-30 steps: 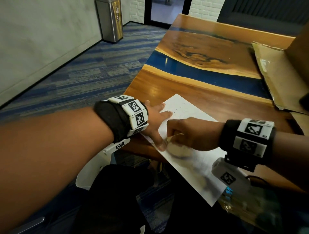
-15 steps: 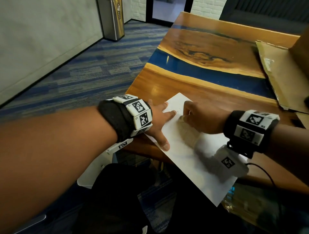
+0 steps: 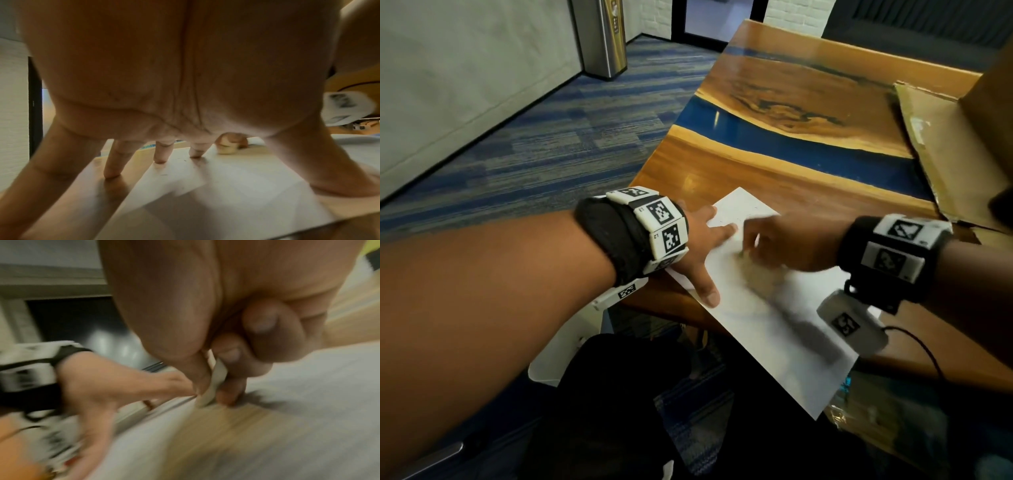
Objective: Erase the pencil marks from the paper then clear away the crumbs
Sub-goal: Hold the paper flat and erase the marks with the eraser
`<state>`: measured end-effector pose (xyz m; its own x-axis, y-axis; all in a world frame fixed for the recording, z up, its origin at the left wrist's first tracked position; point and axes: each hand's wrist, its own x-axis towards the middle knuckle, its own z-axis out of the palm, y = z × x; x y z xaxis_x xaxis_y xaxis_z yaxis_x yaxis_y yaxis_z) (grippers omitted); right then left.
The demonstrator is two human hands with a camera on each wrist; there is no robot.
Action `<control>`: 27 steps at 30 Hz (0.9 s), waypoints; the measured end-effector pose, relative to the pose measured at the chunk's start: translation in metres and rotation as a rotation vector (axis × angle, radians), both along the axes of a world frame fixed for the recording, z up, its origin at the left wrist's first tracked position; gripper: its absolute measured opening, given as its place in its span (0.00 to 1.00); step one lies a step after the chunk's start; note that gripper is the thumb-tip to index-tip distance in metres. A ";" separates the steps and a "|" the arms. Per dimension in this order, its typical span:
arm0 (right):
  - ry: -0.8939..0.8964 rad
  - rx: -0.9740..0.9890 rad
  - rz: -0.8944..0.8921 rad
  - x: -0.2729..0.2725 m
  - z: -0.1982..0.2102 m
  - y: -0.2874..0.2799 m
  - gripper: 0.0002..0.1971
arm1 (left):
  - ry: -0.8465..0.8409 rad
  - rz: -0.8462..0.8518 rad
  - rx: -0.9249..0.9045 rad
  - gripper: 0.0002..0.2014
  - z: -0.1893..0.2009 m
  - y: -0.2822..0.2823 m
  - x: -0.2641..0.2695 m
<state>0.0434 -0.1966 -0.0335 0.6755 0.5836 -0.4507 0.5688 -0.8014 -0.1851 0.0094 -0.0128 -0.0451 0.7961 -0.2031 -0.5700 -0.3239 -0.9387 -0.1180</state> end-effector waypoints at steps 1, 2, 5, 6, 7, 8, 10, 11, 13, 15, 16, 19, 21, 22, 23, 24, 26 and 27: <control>-0.081 0.020 -0.078 0.010 0.002 -0.003 0.04 | -0.004 0.000 0.008 0.66 0.000 0.000 -0.001; -0.169 0.036 -0.137 0.018 0.002 -0.007 0.04 | -0.007 0.001 0.013 0.66 0.001 0.001 -0.001; -0.158 0.039 -0.080 0.004 -0.002 -0.005 0.05 | -0.008 -0.004 0.005 0.66 0.004 0.000 -0.002; -0.078 0.042 -0.012 -0.006 -0.004 -0.002 0.04 | -0.009 -0.007 0.002 0.66 0.004 0.000 -0.002; 0.009 0.046 0.045 -0.015 -0.005 0.000 0.04 | -0.011 -0.008 0.002 0.66 0.004 -0.001 -0.002; 0.057 0.037 0.070 -0.017 -0.005 0.001 0.04 | -0.010 -0.007 0.005 0.66 0.004 -0.002 -0.001; -0.036 0.022 0.030 -0.001 -0.003 -0.001 0.04 | -0.014 -0.004 0.017 0.66 0.004 -0.003 -0.001; -0.134 0.011 -0.034 0.009 0.000 -0.003 0.05 | -0.017 -0.002 0.020 0.66 0.004 -0.003 -0.001; -0.296 0.005 -0.145 0.021 0.002 -0.007 0.06 | -0.017 0.001 0.021 0.66 0.004 -0.003 -0.002; -0.267 -0.002 -0.112 0.011 0.000 -0.005 0.05 | -0.017 0.000 0.013 0.66 0.003 -0.002 -0.001; -0.182 0.009 -0.057 0.000 -0.002 -0.002 0.05 | -0.021 -0.005 0.007 0.66 0.002 -0.003 -0.001; 0.021 0.012 0.060 -0.020 -0.002 0.000 0.05 | -0.026 -0.019 0.013 0.65 0.002 -0.004 0.000; -0.095 -0.011 -0.014 -0.002 0.002 -0.007 0.07 | -0.024 -0.028 0.023 0.65 0.002 -0.004 0.000; -0.168 -0.015 -0.086 0.011 0.003 -0.013 0.08 | -0.026 -0.032 0.024 0.66 0.002 -0.003 0.001; -0.222 -0.021 -0.154 0.023 0.004 -0.020 0.08 | -0.035 -0.041 0.027 0.67 0.001 -0.002 0.002; -0.240 -0.033 -0.202 0.033 0.003 -0.027 0.08 | -0.042 -0.056 0.031 0.67 0.000 -0.002 0.003; -0.210 -0.035 -0.254 0.045 0.000 -0.036 0.07 | -0.049 -0.090 0.029 0.68 -0.001 -0.003 0.003; -0.194 -0.025 -0.261 0.045 0.000 -0.037 0.07 | -0.047 -0.105 0.017 0.68 -0.002 -0.004 0.003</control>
<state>0.0885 -0.2337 -0.0337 0.8755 0.3701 -0.3107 0.3667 -0.9276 -0.0716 0.0127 -0.0165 -0.0474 0.7968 -0.2774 -0.5368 -0.4144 -0.8974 -0.1514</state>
